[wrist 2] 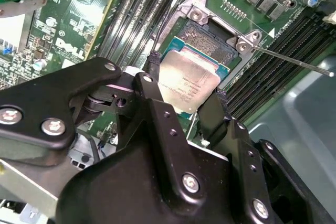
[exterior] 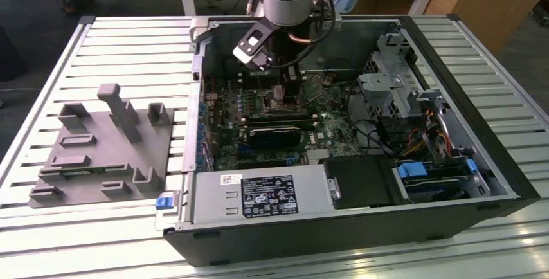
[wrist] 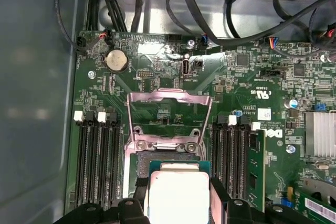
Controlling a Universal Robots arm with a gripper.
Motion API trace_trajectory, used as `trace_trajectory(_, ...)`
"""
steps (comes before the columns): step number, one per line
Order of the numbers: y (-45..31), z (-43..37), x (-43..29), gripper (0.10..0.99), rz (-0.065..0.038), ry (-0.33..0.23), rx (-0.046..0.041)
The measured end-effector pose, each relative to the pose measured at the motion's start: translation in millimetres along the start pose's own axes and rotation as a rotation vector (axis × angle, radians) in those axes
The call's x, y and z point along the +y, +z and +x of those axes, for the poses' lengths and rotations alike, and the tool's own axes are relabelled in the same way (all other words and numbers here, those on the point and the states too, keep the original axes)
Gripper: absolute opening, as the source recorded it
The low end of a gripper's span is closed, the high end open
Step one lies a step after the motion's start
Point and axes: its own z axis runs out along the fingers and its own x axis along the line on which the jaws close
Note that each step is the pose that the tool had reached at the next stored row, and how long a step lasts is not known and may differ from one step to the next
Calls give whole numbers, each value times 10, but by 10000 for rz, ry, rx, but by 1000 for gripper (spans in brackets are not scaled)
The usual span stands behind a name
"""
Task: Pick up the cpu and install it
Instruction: 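Place the cpu into insertion slot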
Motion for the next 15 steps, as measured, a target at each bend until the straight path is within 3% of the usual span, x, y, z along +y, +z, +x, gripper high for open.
trace_trajectory(15, 133, 43, -16, 541, 0, -3, -16)
